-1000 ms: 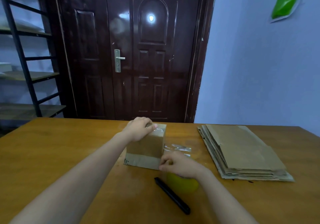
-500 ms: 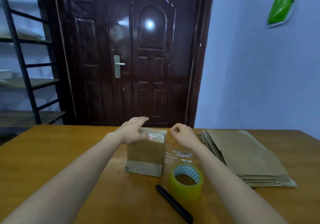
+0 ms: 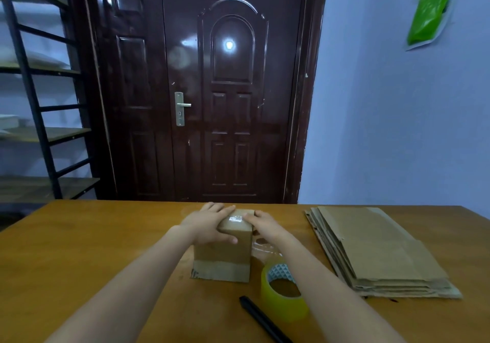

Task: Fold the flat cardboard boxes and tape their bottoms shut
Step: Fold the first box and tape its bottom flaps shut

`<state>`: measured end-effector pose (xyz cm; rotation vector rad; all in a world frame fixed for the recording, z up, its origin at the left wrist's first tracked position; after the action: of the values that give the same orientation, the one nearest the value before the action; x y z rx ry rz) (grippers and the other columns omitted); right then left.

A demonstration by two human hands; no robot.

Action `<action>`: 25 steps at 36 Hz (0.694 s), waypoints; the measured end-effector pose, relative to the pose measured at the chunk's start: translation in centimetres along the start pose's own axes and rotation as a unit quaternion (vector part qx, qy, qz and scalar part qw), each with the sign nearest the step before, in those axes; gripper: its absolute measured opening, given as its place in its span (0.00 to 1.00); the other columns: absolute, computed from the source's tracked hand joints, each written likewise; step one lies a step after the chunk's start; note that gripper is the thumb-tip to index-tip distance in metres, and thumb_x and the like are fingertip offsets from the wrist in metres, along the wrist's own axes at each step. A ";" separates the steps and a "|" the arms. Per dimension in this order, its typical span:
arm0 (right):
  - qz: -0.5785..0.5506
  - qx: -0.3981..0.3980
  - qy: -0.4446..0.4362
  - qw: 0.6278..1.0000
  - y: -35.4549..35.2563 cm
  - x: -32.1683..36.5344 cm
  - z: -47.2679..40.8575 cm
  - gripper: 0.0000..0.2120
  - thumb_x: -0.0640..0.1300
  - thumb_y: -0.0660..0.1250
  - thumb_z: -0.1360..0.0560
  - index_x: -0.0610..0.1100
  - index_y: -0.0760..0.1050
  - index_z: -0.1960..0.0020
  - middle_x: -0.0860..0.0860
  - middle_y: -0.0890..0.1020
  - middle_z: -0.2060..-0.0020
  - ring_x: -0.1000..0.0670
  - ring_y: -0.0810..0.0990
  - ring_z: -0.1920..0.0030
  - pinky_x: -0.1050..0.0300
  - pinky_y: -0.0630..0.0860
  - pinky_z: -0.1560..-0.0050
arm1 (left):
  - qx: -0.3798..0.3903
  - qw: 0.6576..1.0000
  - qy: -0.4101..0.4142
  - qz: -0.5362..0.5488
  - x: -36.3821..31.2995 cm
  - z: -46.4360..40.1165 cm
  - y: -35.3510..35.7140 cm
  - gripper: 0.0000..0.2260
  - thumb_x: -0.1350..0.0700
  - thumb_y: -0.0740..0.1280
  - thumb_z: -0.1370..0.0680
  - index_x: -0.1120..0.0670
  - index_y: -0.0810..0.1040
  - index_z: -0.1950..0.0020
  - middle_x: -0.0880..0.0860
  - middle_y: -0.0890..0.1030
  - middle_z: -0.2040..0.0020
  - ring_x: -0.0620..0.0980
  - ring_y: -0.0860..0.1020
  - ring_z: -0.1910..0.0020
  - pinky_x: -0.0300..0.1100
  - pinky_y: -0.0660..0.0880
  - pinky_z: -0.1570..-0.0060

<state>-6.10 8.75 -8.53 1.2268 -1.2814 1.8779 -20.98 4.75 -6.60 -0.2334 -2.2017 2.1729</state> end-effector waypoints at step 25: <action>-0.046 -0.101 -0.216 0.970 -2.6 7.9 2.3 0.21 0.45 0.71 0.27 0.46 0.68 0.37 0.52 0.77 0.47 0.50 0.77 0.45 0.60 0.75 0.50 | -0.098 0.578 -0.149 0.796 1.2 3.2 -0.3 0.34 0.27 0.51 0.28 0.50 0.75 0.37 0.59 0.82 0.46 0.62 0.81 0.48 0.62 0.78 0.51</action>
<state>-6.52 7.27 0.00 1.6060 -1.5637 1.4165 -22.59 1.73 -6.43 -3.0839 -2.5697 2.2070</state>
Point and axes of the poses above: each hand's wrist, its own z-axis away from the middle knuckle, its own y-axis out of the palm, x = y × z, the point moved 5 cm from there along -z, towards the middle knuckle
